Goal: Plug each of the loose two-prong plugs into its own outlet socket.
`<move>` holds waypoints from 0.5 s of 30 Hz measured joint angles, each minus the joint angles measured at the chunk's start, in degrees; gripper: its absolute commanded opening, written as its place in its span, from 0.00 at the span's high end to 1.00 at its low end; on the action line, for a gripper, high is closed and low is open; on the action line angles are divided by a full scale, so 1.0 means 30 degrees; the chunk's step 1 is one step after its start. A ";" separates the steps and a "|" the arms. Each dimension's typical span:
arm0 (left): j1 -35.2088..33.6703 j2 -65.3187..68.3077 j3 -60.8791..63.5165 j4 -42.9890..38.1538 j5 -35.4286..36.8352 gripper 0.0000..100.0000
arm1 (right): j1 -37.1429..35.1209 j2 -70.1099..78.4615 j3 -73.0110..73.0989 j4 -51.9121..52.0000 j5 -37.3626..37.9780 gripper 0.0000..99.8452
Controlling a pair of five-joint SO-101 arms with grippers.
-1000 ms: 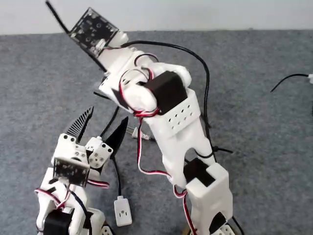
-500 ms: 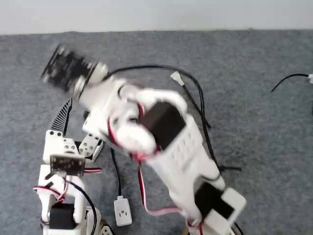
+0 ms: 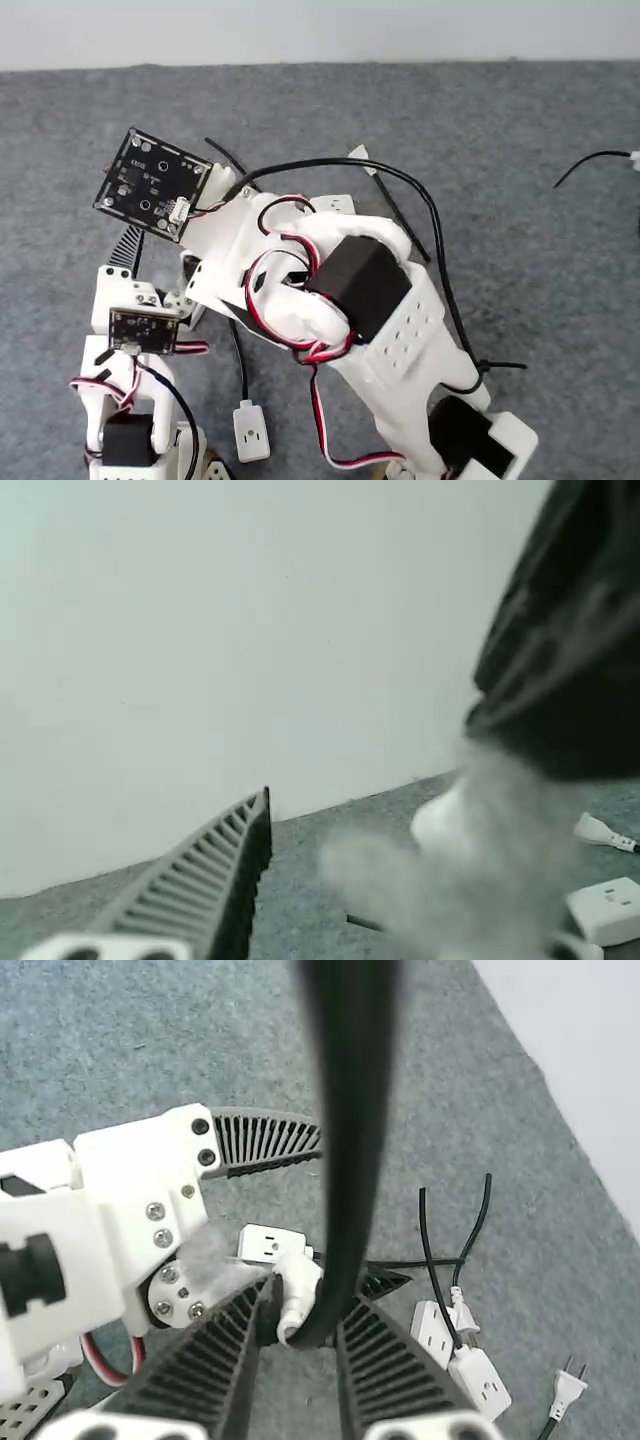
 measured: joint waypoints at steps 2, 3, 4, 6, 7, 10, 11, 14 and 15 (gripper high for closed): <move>0.0000 0.0000 0.0293 0.0000 0.0000 0.72 | 0.0498 0.0029 0.0264 0.0000 -0.0029 0.99; 0.0000 0.0000 0.0381 0.0000 0.0000 0.72 | 0.0762 0.0029 0.0498 0.0000 -0.0029 0.99; 0.0000 0.0000 0.0410 0.0000 0.0000 0.72 | 0.0996 0.0029 0.0703 0.0000 -0.0029 0.99; 0.0000 0.0000 0.0557 0.0000 0.0000 0.72 | 0.1495 0.0029 0.1026 0.0000 -0.0029 0.99; -0.0029 0.0000 0.0703 0.0000 0.0000 0.72 | 0.1788 0.0029 0.1260 0.0000 0.0000 0.99; -0.0234 0.0000 0.1407 -0.0029 -0.0322 0.72 | 0.2667 0.0059 0.1963 0.0000 0.0000 0.99; -0.0498 0.0000 0.1612 -0.0029 -0.0557 0.72 | 0.2842 0.0059 0.2198 0.0000 0.0000 0.99; -0.1612 -0.0029 0.2286 0.0029 -0.1114 0.72 | 0.2930 0.0059 0.2989 0.0000 -0.0029 0.99; -0.2344 -0.0029 0.2637 0.0147 -0.1143 0.72 | 0.2872 0.0059 0.3399 0.0000 -0.0176 0.99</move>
